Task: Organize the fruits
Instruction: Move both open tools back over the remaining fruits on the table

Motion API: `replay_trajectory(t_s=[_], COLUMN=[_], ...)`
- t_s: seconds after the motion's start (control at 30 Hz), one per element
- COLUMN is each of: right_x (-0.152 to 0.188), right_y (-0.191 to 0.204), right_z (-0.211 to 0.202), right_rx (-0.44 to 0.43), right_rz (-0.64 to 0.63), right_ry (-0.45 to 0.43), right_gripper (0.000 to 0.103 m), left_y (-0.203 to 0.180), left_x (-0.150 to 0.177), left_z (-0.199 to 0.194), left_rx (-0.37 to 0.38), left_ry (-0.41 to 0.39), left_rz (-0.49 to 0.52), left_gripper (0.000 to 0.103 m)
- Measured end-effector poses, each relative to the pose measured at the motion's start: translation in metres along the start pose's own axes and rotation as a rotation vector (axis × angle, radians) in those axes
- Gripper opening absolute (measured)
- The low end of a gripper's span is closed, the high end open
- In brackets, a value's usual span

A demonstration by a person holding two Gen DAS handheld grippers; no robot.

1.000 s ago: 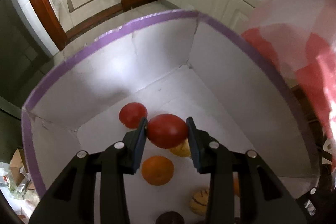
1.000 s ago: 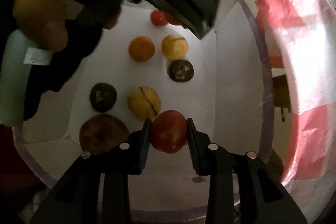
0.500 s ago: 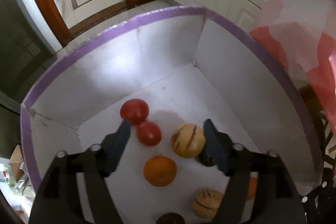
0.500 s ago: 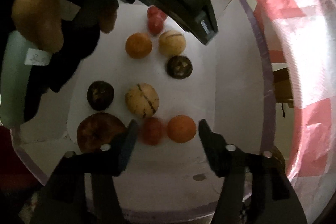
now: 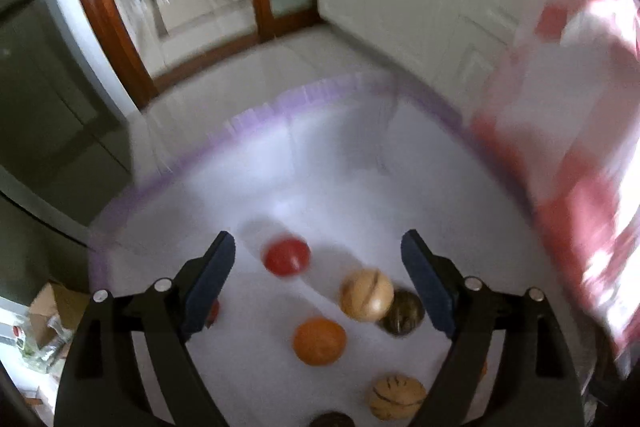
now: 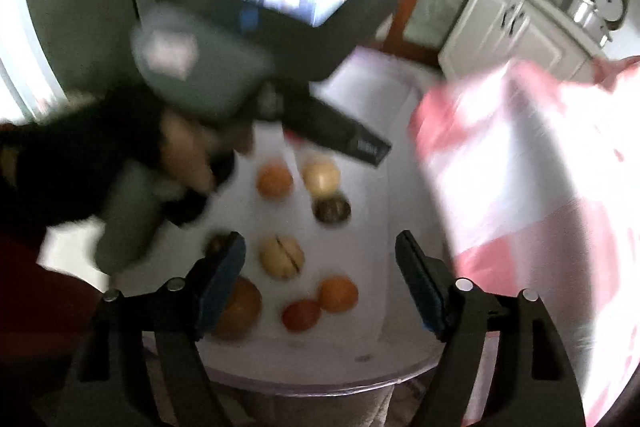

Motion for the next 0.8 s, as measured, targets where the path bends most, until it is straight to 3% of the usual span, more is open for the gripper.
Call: replay_trajectory(t_s=[0.1, 0.17, 0.27, 0.37, 0.53, 0.63, 0.7, 0.8], right_x=[-0.005, -0.005, 0.011, 0.041, 0.118, 0.169, 0.196, 0.238], right_y=[-0.02, -0.035, -0.072, -0.119, -0.214, -0.271, -0.299, -0.34], right_z=[-0.048, -0.08, -0.121, -0.151, -0.181, -0.191, -0.197, -0.202], right_rx=[-0.017, 0.01, 0.074, 0.183, 0.333, 0.386, 0.415, 0.466], right_rz=[0.054, 0.099, 0.201, 0.325, 0.632, 0.821, 0.905, 1.021], right_ry=[-0.151, -0.228, -0.329, -0.383, -0.412, -0.398, -0.388, -0.37], right_gripper=[0.082, 0.084, 0.087, 0.087, 0.087, 0.087, 0.087, 0.087], left_y=[0.001, -0.004, -0.033, -0.085, -0.212, -0.301, -0.371, -0.441], left_x=[-0.014, -0.023, -0.041, -0.051, -0.065, -0.071, -0.079, -0.086], left_z=[-0.043, -0.073, -0.126, -0.165, -0.196, -0.191, -0.179, -0.161], left_rx=[-0.063, -0.067, -0.007, 0.097, 0.337, 0.403, 0.461, 0.513], left_ry=[-0.16, -0.257, -0.393, -0.451, -0.416, -0.358, -0.268, -0.2], left_rz=[-0.039, -0.051, -0.001, 0.096, 0.298, 0.385, 0.439, 0.436], left_gripper=[0.095, 0.097, 0.101, 0.101, 0.101, 0.101, 0.101, 0.101])
Point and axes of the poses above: each gripper's, at about its wrist camera, not at the fingertips, and z roughly the way its jaws point, y to its left, x to its underside, the point moved 2 cm from there along z, roughly the way its jaws point, and after that the axes turned 11 degrees about y, right-handed, at the moved point
